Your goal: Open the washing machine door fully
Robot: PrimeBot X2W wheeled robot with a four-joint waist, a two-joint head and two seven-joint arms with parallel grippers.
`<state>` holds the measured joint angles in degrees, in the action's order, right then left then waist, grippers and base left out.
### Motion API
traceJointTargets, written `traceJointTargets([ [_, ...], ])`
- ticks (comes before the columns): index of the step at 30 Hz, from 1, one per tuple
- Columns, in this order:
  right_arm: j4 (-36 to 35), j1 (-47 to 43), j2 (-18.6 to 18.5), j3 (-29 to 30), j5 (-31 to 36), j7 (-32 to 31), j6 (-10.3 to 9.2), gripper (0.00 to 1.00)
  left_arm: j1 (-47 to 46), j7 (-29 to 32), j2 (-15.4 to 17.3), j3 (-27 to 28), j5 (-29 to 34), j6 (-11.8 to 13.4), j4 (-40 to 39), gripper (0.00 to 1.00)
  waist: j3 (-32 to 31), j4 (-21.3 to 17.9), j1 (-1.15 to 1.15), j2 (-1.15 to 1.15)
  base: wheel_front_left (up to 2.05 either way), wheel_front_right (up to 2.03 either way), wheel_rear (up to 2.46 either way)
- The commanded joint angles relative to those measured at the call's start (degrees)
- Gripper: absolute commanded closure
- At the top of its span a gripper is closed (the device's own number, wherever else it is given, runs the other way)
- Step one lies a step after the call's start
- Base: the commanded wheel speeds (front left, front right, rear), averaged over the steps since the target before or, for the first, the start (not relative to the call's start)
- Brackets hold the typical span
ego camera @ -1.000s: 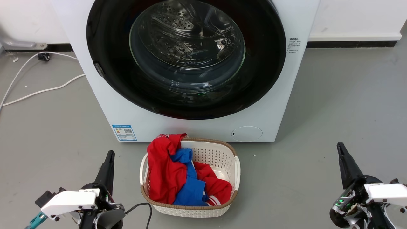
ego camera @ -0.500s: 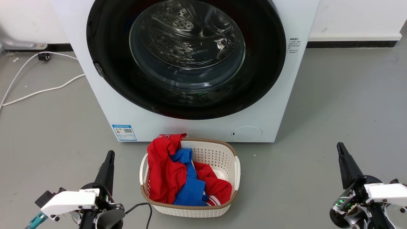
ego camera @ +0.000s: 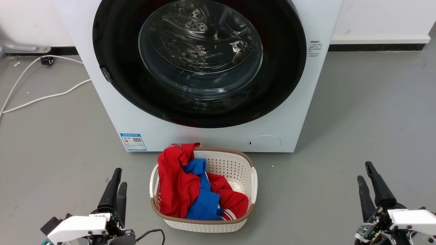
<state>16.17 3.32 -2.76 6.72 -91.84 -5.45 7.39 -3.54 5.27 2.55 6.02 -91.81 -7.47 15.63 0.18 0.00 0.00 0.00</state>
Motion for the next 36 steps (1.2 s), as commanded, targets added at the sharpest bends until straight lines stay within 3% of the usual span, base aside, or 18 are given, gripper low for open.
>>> traceJointTargets([
  [1,-1.3,0.6,-0.2,0.4,1.2,0.7,0.09,0.00,-0.8,-0.6,0.2,0.0,0.9,0.0,-1.6,0.00,0.0,0.0,0.00,0.00,0.00,0.00,0.00],
  [5,-2.5,0.2,-0.2,1.4,5.2,1.8,0.09,0.00,-0.7,-1.7,0.2,0.5,4.5,0.2,-2.8,0.00,0.0,0.0,0.00,0.00,0.00,0.00,0.00],
  [6,-4.0,-0.1,-0.2,2.0,9.2,2.6,0.10,0.00,-0.7,-2.5,0.2,0.9,7.4,1.3,-3.9,0.00,0.1,0.0,0.00,0.00,0.00,0.00,0.00],
  [24,-12.5,-3.0,-0.2,0.4,37.0,7.0,0.11,0.00,0.9,-6.9,0.3,-2.8,33.3,8.0,-10.0,0.00,0.2,0.0,0.00,0.00,0.00,0.00,0.00],
  [36,-13.8,-5.0,-0.2,-0.7,51.6,9.5,0.12,0.00,1.9,-9.3,1.3,-5.6,45.3,10.8,-11.4,0.00,0.1,0.0,0.00,0.00,0.00,0.00,0.00],
])
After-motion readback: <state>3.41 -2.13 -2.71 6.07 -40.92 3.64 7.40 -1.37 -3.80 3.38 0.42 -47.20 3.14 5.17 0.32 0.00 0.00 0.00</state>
